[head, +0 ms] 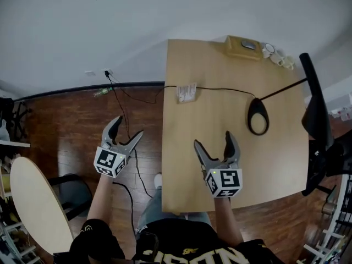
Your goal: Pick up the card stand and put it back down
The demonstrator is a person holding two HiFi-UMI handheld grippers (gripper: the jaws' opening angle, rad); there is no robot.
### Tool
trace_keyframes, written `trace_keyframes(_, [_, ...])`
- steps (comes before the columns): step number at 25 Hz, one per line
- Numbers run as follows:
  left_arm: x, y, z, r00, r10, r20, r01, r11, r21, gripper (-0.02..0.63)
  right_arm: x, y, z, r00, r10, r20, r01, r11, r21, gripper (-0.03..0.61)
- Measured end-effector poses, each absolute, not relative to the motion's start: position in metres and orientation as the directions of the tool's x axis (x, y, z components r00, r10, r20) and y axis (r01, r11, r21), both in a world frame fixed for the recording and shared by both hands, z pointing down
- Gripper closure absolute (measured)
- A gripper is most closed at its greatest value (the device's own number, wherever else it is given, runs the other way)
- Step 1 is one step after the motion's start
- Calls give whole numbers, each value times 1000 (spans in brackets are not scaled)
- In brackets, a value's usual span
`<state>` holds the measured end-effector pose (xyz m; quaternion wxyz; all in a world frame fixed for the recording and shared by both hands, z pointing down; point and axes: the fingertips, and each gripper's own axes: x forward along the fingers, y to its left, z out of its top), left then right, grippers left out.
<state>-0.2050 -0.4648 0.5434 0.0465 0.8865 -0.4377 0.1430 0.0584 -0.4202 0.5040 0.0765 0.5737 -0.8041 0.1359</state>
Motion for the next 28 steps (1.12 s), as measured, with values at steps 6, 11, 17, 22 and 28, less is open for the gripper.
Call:
trace_keyframes(6, [-181,-534,610,650,-660,377,-706,-708,-22,229,79,-437,567,-301,-883,359,-953,263,-154,95])
trace_keyframes(11, [-123,-582,659,731,-531,428,-589,-808,4,219,93,-444,604,-272,-872,406,-960,217,-176,95])
trace_keyframes(17, [-52,-617,700,784,-395,479,-456,-890,13,213,100,-463,611,-256,-884,391,-962,194,-192,95])
trace_keyframes(22, [-9,-634,719,813,-296,501,-371,-927,54,243,109,-461,617,-249,-882,399,-963,184,-195,95])
trace_keyframes(28, [13,-637,742,777,-245,580,-317,-948,24,414,118,-454,623,-226,-884,409,-969,161,-189,95])
